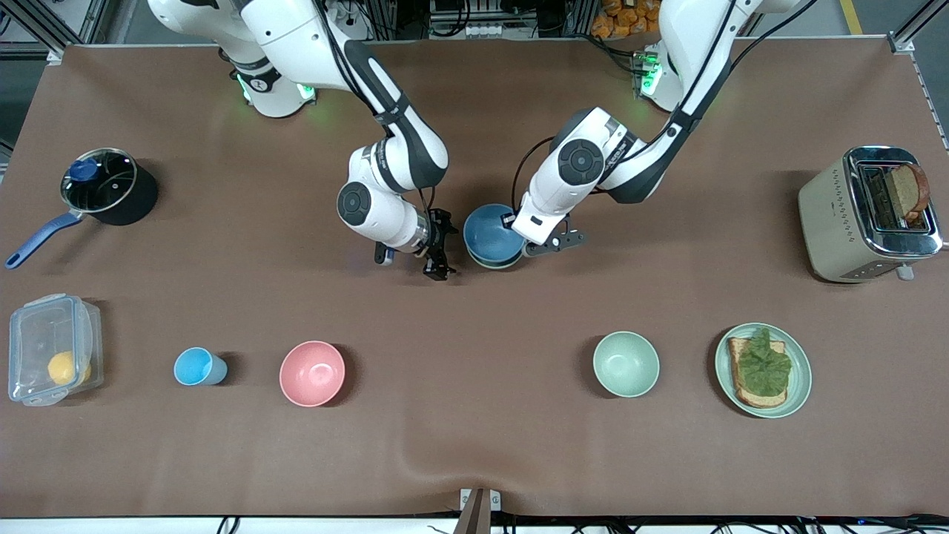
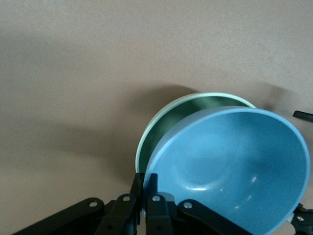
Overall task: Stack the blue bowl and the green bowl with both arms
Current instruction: 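Lower the blue bowl into the green bowl and open the left gripper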
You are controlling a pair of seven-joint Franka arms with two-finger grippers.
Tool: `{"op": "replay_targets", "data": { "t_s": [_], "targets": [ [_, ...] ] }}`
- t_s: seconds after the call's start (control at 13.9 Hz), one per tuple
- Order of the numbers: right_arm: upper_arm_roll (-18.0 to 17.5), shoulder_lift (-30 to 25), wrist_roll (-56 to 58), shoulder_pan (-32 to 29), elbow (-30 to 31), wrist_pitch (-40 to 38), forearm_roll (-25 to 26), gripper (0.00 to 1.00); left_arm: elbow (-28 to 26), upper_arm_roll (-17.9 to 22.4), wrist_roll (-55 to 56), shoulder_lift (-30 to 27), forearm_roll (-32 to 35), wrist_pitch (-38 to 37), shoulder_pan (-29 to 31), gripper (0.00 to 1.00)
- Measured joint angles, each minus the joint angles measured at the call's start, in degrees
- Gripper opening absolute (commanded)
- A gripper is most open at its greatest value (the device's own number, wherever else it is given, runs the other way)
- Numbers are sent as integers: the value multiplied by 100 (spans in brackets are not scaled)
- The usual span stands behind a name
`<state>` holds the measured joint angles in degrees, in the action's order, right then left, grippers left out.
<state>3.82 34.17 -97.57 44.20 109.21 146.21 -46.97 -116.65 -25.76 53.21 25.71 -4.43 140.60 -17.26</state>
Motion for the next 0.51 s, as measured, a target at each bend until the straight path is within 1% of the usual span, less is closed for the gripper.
{"op": "replay_targets", "data": {
  "t_s": [0.51],
  "targets": [
    [-4,0,11,0,0,-4,0,100,-110,0,0,37,0,106,-3,0]
  ]
}}
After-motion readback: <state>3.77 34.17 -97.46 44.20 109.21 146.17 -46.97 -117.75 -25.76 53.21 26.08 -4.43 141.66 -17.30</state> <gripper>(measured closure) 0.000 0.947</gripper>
